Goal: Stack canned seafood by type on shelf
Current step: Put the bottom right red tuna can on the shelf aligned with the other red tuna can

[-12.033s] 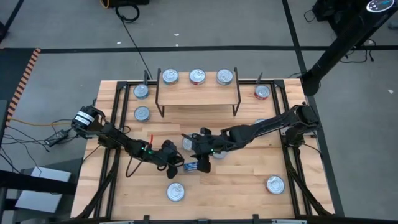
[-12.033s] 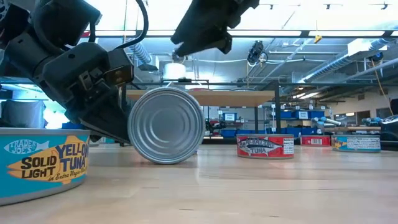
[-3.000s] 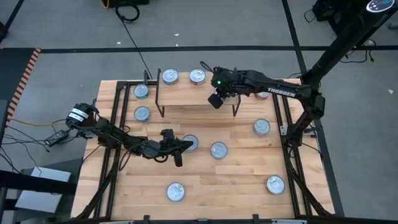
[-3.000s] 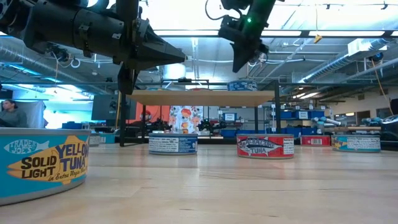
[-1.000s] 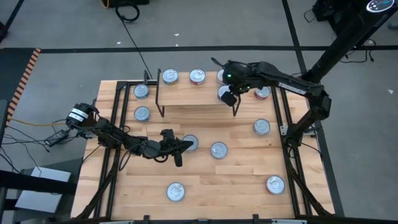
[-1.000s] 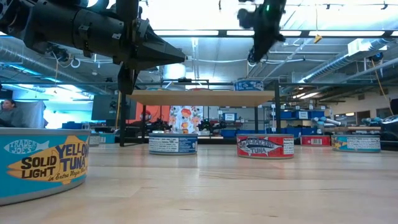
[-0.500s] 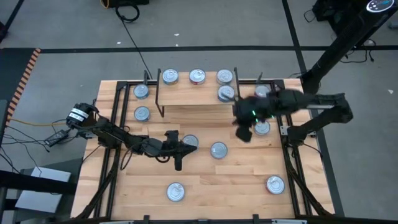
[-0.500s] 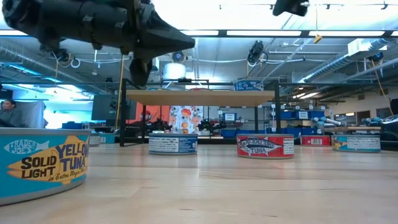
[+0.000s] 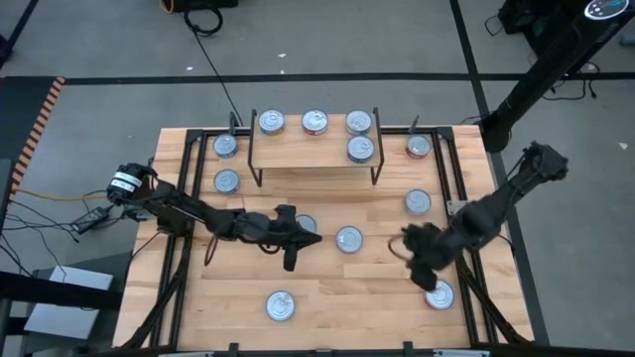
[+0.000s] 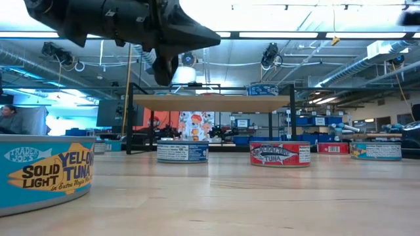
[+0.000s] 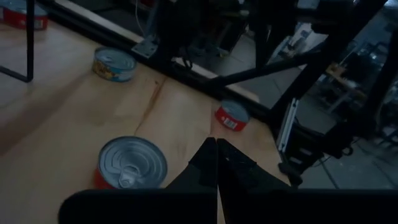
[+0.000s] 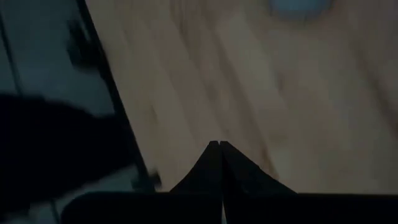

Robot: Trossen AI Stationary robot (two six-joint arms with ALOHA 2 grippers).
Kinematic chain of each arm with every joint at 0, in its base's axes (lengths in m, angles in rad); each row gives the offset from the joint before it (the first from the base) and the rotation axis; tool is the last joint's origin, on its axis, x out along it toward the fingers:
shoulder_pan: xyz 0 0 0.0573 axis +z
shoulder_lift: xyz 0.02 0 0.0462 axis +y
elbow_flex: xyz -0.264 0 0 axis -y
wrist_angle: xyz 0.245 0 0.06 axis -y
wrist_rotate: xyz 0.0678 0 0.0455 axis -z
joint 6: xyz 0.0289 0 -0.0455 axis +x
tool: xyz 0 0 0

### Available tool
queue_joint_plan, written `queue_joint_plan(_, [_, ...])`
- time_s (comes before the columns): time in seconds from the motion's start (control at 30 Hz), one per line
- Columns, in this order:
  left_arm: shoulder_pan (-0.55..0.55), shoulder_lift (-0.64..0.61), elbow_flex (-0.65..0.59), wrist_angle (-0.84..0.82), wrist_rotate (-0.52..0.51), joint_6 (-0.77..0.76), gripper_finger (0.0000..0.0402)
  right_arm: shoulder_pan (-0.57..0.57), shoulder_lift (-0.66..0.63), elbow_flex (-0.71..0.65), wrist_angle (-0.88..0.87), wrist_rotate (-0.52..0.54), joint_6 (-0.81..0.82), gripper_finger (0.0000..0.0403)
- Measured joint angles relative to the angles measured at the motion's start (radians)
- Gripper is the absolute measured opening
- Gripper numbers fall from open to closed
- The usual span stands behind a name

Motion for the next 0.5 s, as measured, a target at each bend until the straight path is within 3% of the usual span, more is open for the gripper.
queue_joint_plan(0.2, [0.0,0.0,0.034,-0.089,-0.002,0.021,0.0001,0.157,0.0,-0.155,0.009,-0.149,0.139,0.0001])
queue_joint_plan(0.5, [0.0,0.0,0.05,-0.127,-0.019,0.019,0.0001,0.268,0.0,-0.36,0.182,-0.173,0.198,0.0001])
